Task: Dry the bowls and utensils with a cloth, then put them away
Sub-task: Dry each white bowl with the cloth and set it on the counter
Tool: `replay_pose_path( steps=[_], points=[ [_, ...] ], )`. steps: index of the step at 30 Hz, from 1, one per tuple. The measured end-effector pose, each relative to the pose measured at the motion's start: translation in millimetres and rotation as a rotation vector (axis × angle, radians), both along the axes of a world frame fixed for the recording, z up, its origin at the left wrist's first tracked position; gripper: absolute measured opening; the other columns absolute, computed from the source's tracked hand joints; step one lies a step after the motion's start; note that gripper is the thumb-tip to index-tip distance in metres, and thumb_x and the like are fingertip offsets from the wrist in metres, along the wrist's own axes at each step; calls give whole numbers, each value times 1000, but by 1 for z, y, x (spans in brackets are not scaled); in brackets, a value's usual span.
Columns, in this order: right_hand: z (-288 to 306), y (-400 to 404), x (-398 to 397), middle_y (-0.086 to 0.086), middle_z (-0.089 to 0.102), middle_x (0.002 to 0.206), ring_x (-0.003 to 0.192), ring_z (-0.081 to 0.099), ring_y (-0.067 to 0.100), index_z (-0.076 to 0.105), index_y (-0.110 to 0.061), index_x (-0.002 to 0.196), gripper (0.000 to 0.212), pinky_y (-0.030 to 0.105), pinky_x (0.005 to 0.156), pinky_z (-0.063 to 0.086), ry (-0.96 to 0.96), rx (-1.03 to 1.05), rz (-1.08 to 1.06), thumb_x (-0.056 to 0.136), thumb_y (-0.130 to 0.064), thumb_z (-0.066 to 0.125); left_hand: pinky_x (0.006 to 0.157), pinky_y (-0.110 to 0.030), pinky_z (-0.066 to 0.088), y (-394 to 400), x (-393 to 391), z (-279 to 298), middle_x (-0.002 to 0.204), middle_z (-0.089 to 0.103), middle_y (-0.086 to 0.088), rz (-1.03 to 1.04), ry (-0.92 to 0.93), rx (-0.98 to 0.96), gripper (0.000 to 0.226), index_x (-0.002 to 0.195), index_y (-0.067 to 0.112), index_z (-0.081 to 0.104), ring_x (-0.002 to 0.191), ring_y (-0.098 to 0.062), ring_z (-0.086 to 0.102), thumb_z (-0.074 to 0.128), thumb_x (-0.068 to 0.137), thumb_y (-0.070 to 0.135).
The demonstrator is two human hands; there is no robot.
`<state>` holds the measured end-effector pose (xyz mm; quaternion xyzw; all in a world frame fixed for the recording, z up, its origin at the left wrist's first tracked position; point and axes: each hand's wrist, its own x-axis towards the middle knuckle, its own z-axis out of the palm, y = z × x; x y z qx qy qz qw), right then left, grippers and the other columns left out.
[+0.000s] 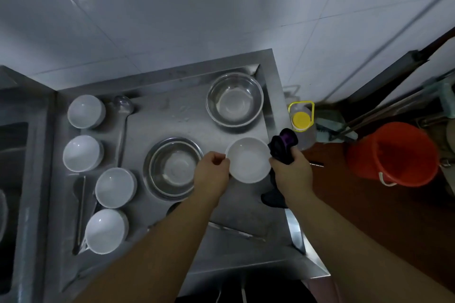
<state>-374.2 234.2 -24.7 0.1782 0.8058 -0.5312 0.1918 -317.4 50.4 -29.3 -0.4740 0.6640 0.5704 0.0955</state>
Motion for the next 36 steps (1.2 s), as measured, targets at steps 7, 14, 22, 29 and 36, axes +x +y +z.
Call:
replay_pose_path(
  steps=[7,14,22,29,36],
  points=[
    [-16,-5,-4,11,61,75,65,50,21,56,-35,84,33,15,50,36,26,29,66,91,-6,70,86,-51,64,4,-2,-19,92,75,9,-56,-38,-160,6,91,29,69,89,-21,75,66,95,27],
    [-22,-3,-8,-4,57,69,57,56,-2,58,-34,88,29,14,49,38,53,44,121,92,-9,73,87,-49,63,2,-5,-26,92,74,10,-96,-47,-242,5,91,30,69,88,-22,75,65,95,29],
    [-16,30,5,-11,65,75,72,63,5,61,-31,94,15,24,59,45,38,154,83,92,-33,75,91,-46,62,-2,1,-14,106,73,6,-141,-78,-267,20,118,24,69,96,-22,72,63,99,28],
    [12,31,36,5,61,70,63,58,13,56,-28,87,18,32,60,43,133,136,232,92,-28,73,81,-30,48,-21,44,17,107,71,3,-377,-72,-437,22,116,21,71,92,-17,64,63,97,27],
    [35,-14,84,2,60,74,70,59,22,60,-22,88,12,37,60,44,192,139,525,91,-18,72,82,-37,55,-65,113,40,107,71,-1,-557,-165,-556,16,109,23,68,95,-24,69,61,98,32]
  ],
)
